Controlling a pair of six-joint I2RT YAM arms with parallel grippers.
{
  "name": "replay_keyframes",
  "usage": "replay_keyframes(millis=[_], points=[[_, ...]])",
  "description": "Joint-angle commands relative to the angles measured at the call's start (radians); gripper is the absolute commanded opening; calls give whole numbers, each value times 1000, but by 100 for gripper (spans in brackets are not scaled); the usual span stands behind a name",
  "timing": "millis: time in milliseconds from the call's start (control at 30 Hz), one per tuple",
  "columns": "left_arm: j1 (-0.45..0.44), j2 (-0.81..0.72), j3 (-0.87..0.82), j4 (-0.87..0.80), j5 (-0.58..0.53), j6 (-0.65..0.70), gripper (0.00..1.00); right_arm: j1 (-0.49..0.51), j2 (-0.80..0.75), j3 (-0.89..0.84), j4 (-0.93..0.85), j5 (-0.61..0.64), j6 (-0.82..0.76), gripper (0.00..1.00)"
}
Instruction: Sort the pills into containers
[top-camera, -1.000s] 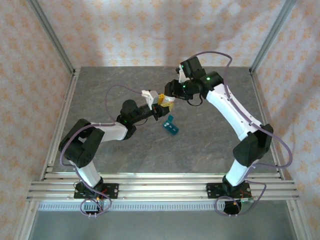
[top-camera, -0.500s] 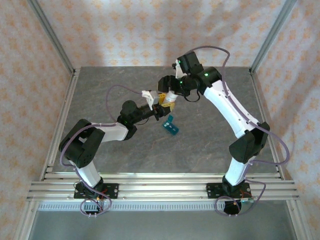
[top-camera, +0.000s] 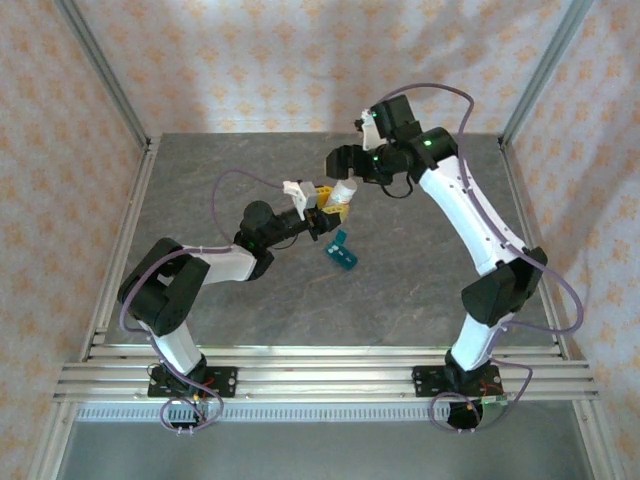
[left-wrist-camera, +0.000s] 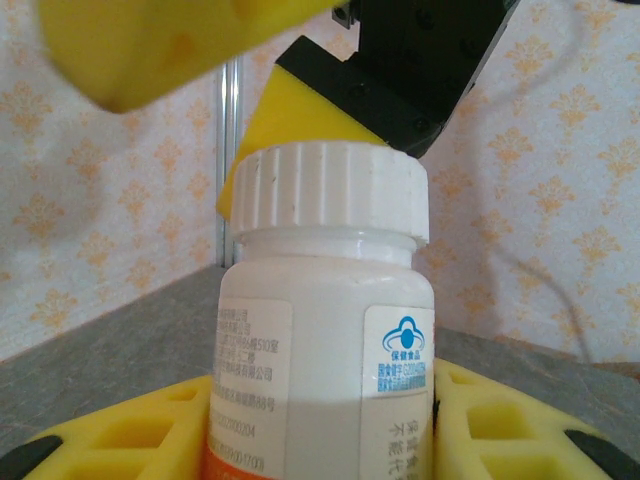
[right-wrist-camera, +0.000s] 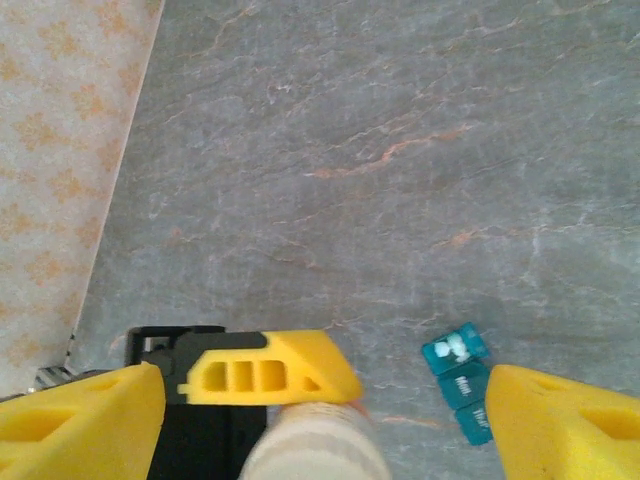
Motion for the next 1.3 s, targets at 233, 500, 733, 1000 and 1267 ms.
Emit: replay_keyframes(millis=[233,500,733,1000,1267], points=[[-3,-19,20,56,21,7,0,-38,-145,-106,6,-152,-231,77],[-2,-22,20,55,24,0,0,-39,-116,-108,-20,-164,-260,70],[-2,-22,22,54,25,0,0,-40,-97,-108,-15,-168,-257,67],[-2,-23,22,55,28,-3,0,-40,-80,-104,-14,-162,-254,63],[-2,-25,22,55,27,-1,0,-41,-70,-101,-17,-168,-252,58]])
